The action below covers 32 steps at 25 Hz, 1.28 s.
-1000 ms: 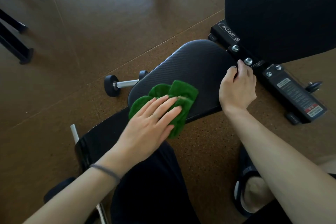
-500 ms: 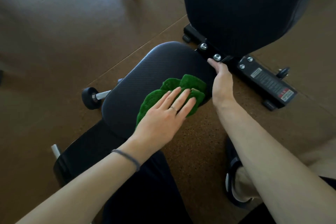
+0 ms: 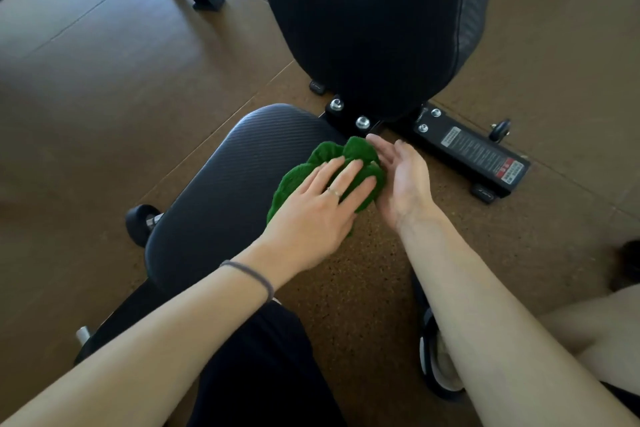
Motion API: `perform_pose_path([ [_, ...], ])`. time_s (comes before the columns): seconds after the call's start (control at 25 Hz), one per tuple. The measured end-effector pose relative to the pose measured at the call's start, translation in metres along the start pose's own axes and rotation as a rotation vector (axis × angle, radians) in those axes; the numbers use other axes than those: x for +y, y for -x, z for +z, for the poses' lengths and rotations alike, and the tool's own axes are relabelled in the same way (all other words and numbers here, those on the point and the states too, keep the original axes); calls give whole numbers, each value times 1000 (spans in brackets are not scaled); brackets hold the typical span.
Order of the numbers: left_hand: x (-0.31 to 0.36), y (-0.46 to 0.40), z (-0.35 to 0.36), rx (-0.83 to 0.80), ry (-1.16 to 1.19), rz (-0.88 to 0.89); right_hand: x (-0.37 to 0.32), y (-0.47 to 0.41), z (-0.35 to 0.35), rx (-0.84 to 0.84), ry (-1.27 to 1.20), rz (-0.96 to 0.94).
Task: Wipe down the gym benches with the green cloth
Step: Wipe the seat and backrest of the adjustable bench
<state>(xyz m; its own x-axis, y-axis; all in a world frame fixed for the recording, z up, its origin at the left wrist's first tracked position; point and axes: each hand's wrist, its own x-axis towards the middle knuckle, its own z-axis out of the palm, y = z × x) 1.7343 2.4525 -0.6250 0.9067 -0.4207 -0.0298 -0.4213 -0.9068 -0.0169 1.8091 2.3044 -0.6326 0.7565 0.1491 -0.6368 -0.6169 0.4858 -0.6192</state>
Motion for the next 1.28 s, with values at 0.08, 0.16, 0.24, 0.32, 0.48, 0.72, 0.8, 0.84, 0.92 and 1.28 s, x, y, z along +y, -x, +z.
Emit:
perform_pose_path([
  [0.08, -4, -32, -3, -20, 57, 2, 1, 4, -3, 6, 14, 34],
  [0.16, -8, -63, -7, -45, 100, 0, 6, 7, -1, 18, 38, 50],
  [0.24, -9, -74, -10, -24, 142, -32, 10, 10, 4, 41, 56, 50],
  [0.32, -8, -44, -11, -4, 169, -71, 9, 12, 9, 6, 86, 56],
  [0.48, -14, 58, -16, -36, 159, -115, 5, 11, 20, 16, 171, 47],
  [0.72, -29, -15, -8, 6, 229, -187, 3, 14, 25, -25, 187, 83],
  [0.8, -40, -49, -4, 27, 233, -205, 3, 15, 25, -4, 151, 95],
  [0.84, -45, -61, -2, 34, 235, -208, 1, 17, 26, 10, 135, 99],
  [0.92, -47, -69, 0, 52, 255, -224, -5, 21, 24, 74, 112, 66],
  [1.28, -10, 57, -5, 123, 187, -213, -118, 54, 57, 228, 170, -800],
])
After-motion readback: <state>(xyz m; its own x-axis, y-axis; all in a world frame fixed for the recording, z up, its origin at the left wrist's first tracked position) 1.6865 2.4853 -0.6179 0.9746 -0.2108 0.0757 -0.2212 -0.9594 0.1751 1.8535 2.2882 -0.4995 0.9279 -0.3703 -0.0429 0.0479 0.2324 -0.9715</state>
